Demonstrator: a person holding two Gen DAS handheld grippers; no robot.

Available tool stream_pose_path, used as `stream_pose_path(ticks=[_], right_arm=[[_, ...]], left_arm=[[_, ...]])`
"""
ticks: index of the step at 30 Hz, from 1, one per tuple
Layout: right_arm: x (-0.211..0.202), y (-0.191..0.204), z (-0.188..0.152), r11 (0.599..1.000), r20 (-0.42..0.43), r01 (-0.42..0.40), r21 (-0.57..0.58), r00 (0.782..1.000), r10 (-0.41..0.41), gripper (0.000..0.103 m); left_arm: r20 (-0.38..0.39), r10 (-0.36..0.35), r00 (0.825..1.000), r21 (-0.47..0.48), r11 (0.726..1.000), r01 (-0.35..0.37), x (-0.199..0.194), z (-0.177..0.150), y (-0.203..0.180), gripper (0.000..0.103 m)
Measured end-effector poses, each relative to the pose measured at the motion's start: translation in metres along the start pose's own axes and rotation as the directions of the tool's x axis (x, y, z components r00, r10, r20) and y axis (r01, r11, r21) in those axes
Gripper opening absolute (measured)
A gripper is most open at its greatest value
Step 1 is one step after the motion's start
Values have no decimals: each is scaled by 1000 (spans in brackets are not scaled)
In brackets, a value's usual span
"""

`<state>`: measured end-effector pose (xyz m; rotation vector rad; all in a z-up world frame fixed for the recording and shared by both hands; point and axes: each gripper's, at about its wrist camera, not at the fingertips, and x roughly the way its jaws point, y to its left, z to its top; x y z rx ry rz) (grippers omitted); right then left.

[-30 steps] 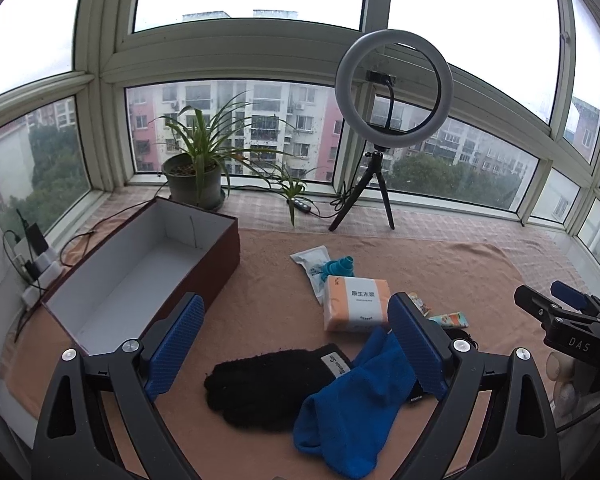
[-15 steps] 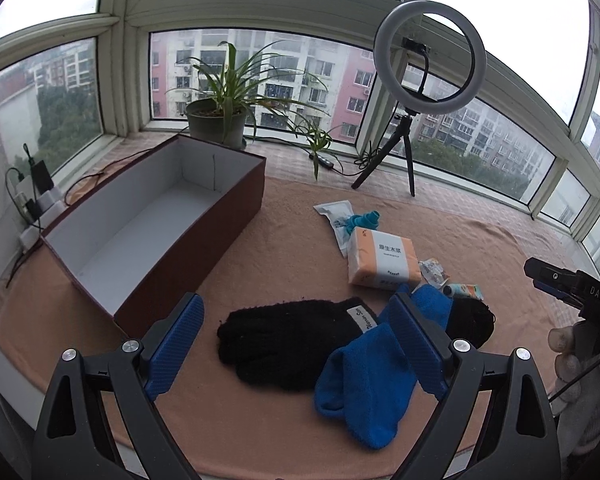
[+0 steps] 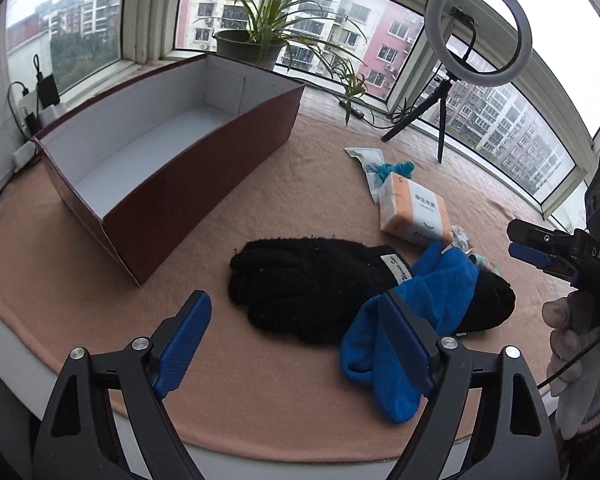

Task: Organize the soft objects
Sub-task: 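Lower the left tool onto the black knit glove and close it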

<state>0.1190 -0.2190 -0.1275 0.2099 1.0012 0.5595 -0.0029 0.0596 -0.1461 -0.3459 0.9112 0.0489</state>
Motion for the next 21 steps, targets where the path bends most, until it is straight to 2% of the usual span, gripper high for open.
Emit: stream_pose_path(ticks=[7,12,17,21], right_arm=[[57,25,7,997,-153,-55,-58,987,45,87],[96,26,11,998,-259,-57,-33,965,46,78],[123,23,12,1000,-320,-24,-4,947,22,72],[134,23,11,999,-360,-44,18,932,48,66]], left_arm=[[-47,-8,999,-49,999,5,22,-3,17,85],[-60,-28,998,-66,998,24,33,-1,19,85],[-79,-37,996,-56,998,33,45,0,14,85],[-89,-29,996,-56,998,24,57,4,12,85]])
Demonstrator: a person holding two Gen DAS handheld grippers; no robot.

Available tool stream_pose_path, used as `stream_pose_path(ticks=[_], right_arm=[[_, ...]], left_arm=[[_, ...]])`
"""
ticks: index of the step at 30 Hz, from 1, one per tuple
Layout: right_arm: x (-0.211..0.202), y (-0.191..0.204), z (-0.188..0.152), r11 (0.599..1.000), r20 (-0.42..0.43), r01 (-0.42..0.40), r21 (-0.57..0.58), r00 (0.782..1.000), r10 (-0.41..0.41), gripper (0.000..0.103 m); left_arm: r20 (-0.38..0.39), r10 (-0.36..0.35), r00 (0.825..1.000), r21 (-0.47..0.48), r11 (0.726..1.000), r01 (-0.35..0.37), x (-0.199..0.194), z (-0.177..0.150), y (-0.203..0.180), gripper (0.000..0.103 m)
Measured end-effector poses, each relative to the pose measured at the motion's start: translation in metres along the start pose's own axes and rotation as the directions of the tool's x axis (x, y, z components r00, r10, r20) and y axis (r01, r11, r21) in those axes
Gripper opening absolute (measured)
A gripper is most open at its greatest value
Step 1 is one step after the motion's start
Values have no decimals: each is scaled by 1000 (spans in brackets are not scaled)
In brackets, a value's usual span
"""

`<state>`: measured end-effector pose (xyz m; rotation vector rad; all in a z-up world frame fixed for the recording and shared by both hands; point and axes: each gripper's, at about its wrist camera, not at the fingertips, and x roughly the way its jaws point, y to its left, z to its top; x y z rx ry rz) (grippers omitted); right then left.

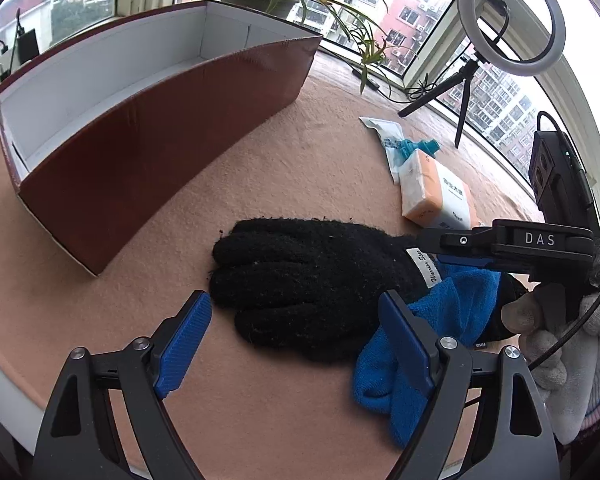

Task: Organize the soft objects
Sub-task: 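Lower the left tool onto the black knit glove and close it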

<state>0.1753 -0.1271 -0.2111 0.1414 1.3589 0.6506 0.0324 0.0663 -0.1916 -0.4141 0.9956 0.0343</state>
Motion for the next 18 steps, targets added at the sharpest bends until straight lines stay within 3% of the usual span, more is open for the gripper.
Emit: stream_pose_path(ticks=[12,18], right_arm=[[22,9,7,1000,-81,8,-19,997,-9,58],[27,9,8,1000,-94,15,-19,995,-17,51]], left_arm=[[-68,-41,997,-37,999,38,28,8,0,85],[-89,-68,994,-66,996,62,37,11,0,63]])
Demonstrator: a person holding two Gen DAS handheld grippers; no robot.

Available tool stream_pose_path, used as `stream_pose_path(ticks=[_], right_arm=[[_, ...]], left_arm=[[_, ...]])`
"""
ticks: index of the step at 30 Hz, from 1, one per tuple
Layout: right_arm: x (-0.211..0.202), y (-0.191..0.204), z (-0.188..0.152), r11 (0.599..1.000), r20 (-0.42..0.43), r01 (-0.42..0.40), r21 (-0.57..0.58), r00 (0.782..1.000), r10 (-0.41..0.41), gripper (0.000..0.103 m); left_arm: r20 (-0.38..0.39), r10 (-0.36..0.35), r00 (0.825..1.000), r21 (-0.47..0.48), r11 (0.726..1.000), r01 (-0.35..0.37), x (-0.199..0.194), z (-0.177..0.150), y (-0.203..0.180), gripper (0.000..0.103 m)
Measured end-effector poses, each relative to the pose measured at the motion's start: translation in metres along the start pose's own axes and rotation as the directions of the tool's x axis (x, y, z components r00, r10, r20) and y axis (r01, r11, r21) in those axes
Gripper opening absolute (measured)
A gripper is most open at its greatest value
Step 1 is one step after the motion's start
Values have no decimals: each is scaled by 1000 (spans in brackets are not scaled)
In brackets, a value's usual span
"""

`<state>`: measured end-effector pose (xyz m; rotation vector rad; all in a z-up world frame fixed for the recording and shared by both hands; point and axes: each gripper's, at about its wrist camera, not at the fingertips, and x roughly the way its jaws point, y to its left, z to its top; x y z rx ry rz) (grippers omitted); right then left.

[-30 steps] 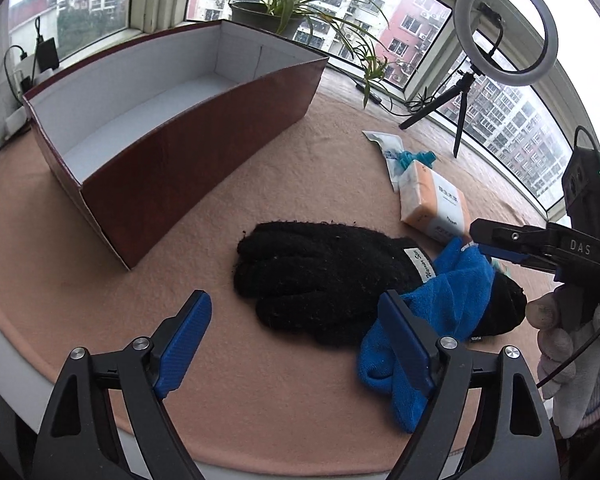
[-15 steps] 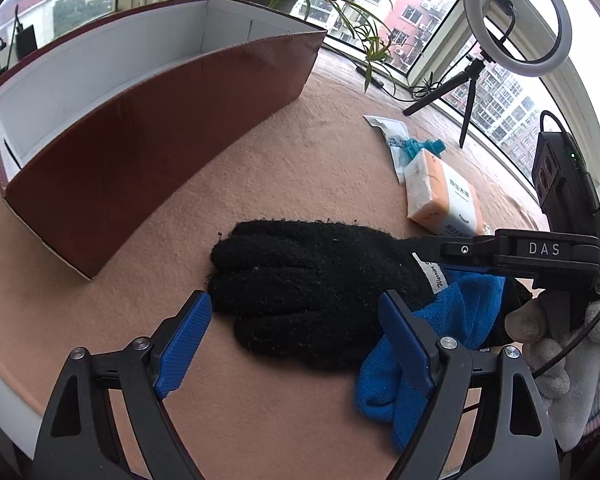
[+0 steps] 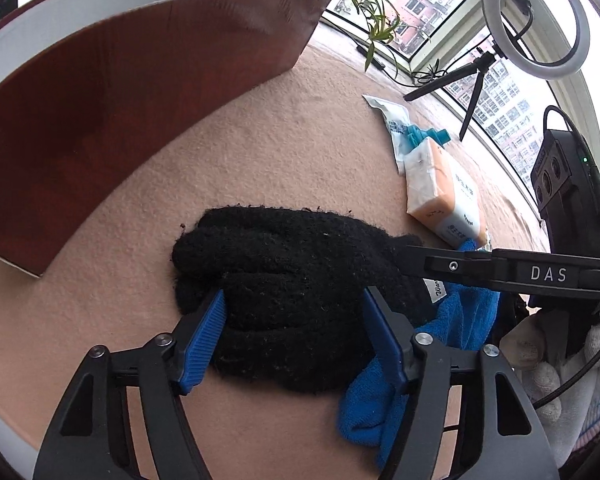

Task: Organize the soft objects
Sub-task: 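Lower the left tool onto the black knit glove and close it, then carry the black glove with the left tool into the box and release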

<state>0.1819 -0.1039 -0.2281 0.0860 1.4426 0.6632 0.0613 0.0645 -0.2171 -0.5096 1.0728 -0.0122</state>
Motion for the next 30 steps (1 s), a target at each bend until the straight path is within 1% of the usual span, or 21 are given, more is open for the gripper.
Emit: stream_pose_path(ticks=[1,2,3,5,6,7,8,9,10,11,12,18,22,25,30], right_arm=[[0,0,0,1000,-1,1,-1,1000,-1,50],[0,1,1,1000,-2,0,-2,1000,0,47],[0,0,1,1000,-2,-1,-1,1000,1,46],[0,1,1,1000,-3,-3,0,1000,3,37],[0,1,0,1000,-2,-5,-3,1000,5,34],[0,3,0,1000,-1,-5,-6,1000,5,27],[0,3,0,1000,2,-1,-9,1000,1,23],[-1,4,-1,1000,4,-4,-9,1000,4,22],[-1,6,0,1000,7,-7,-8,1000,8,21],[-1,7,0,1000,11,-9,-10,1000,9,14],[-3,8,-1,1000,17,-9,-11,1000,9,12],[-21,16,-1,1000,86,-5,-26,996,7,12],[-39,20,-1,999,135,-21,-39,991,26,12],[-53,27,0,998,169,-34,-47,985,41,12],[-83,48,2,995,241,-42,-87,968,62,12]], left_arm=[[-1,5,1000,5,1000,-5,1,1,-1,60],[-2,11,1000,12,1000,-11,2,1,-1,52],[-3,11,1000,14,1000,-11,3,1,-2,40],[-18,-13,1000,10,1000,13,5,2,-3,27],[-18,-20,1000,13,1000,20,5,2,-5,24],[-12,-17,1000,23,1000,17,4,2,-8,23],[-6,-14,1000,35,999,14,4,2,-10,21],[0,-15,1000,41,999,14,3,2,-12,20],[9,-19,1000,40,999,19,1,2,-13,19],[15,-24,1000,40,999,23,-1,3,-13,19],[21,-29,999,42,999,28,-3,4,-14,18],[70,-47,996,61,997,43,-24,10,-15,18],[113,-68,991,67,996,60,-42,15,-17,18],[158,-80,984,87,994,67,-59,18,-19,18],[240,-103,965,125,989,74,-91,24,-22,18]])
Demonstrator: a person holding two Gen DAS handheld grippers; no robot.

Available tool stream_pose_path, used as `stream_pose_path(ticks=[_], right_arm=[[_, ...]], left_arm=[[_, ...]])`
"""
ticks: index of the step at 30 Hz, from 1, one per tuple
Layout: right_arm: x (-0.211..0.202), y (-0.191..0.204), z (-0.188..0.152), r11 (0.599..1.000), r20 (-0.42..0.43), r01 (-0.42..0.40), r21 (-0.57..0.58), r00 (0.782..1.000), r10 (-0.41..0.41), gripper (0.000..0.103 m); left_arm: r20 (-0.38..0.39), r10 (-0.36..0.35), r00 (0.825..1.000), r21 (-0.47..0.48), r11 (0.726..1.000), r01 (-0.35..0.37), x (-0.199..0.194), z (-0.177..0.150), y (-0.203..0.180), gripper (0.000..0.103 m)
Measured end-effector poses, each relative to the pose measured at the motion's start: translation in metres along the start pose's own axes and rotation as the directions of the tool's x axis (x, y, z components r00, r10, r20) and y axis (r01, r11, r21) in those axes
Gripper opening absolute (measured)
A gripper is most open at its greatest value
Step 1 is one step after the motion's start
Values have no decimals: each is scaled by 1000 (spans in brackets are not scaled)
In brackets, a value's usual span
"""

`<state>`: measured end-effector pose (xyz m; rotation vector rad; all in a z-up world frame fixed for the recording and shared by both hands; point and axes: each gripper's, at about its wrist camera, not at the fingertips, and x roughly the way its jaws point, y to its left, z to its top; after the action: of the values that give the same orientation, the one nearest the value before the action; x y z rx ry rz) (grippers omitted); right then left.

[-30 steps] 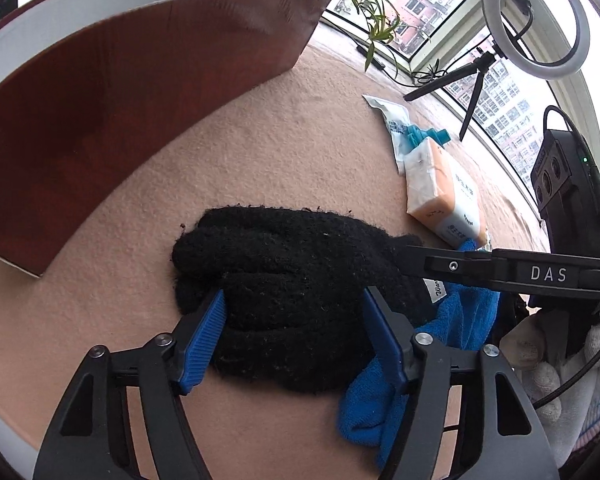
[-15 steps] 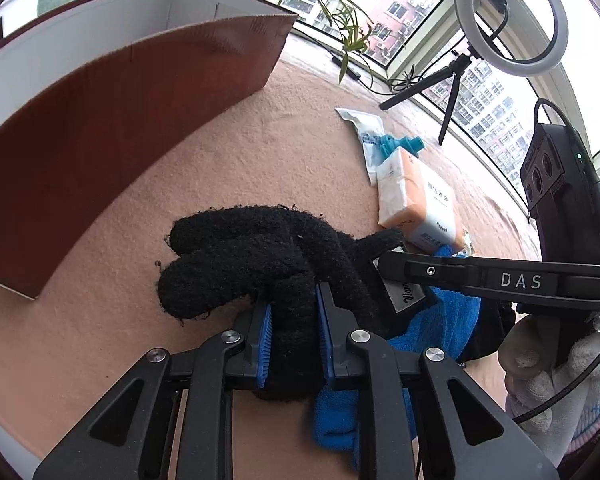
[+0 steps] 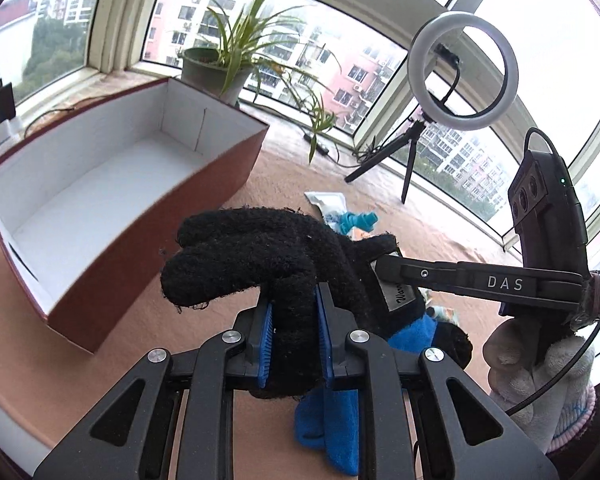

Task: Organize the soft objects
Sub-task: 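Carry the black glove with the left tool into the box and release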

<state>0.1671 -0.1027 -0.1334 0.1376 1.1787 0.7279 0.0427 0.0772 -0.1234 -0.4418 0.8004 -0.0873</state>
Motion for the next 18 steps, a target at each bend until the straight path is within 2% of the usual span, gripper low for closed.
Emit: stream_pose_path(ticks=[8,14,18], right_arm=[[-26,56,25,996,121,-31,-89,992,42,12],[-5,103,50,990,144,-30,-139,988,50,12],[17,134,61,988,137,-37,-149,989,58,12]], left_arm=[[118,11,993,25,1000,-14,-45,32,21,17],[154,61,986,38,997,-68,-58,51,55,17],[139,95,986,28,995,-100,-54,69,89,17]])
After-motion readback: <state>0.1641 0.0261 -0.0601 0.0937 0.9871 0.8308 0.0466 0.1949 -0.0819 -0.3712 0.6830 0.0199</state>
